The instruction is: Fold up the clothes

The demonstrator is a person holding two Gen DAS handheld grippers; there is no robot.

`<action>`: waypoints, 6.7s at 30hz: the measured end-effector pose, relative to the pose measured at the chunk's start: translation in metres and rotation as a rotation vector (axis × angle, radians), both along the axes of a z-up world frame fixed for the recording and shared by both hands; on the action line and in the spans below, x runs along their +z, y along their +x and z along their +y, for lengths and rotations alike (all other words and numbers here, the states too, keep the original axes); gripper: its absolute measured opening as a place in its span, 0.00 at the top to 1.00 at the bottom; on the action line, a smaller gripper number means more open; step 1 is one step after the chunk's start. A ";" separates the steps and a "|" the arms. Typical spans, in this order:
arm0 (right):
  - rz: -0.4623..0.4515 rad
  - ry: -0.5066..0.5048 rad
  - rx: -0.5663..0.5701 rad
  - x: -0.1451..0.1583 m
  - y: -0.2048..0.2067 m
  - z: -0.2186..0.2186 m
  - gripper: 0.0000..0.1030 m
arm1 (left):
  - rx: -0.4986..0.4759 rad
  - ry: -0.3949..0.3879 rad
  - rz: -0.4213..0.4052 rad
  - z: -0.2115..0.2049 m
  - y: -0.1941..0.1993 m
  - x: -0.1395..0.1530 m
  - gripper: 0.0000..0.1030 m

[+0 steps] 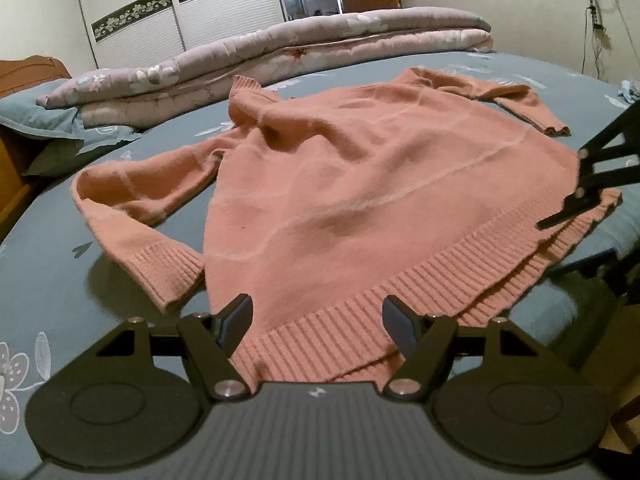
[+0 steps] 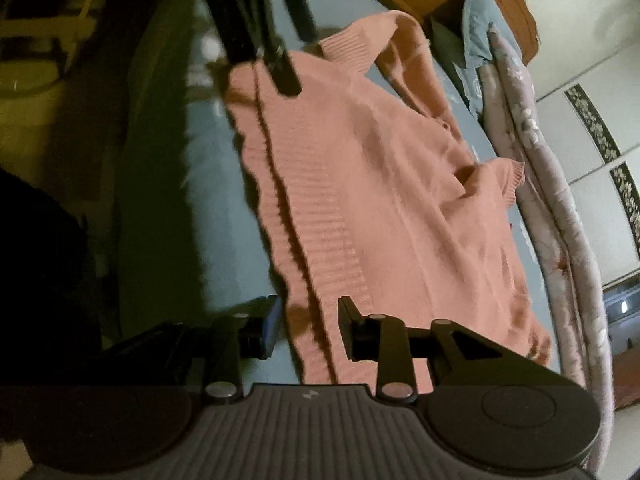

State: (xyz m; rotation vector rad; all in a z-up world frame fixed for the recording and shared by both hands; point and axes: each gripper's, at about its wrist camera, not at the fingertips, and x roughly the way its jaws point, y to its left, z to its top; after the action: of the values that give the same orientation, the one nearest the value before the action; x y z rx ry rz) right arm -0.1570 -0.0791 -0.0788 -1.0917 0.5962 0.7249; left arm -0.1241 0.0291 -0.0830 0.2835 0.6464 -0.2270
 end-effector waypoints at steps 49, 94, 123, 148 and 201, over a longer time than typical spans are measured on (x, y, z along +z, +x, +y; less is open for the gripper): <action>0.377 0.448 -0.770 0.020 0.102 -0.094 0.22 | 0.148 -0.034 0.418 -0.021 0.079 -0.003 0.11; -0.010 0.736 -1.396 0.119 0.107 -0.146 0.07 | 0.070 -0.181 0.196 0.021 0.178 0.070 0.11; -0.042 0.835 -1.117 0.137 0.137 -0.154 0.03 | 0.141 -0.198 0.103 -0.015 0.160 0.099 0.11; 0.549 1.293 -1.113 0.009 0.375 -0.249 0.14 | 0.402 -0.162 0.203 -0.012 0.185 0.078 0.11; 0.080 0.885 -1.244 0.097 0.226 -0.175 0.36 | 0.083 -0.272 0.529 0.150 0.425 0.050 0.14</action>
State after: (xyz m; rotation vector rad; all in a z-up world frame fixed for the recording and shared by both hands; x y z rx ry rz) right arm 0.0685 -0.2542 0.0184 0.2184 0.7662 -0.1163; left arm 0.3013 0.1788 -0.0327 -0.0728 1.1350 -0.3107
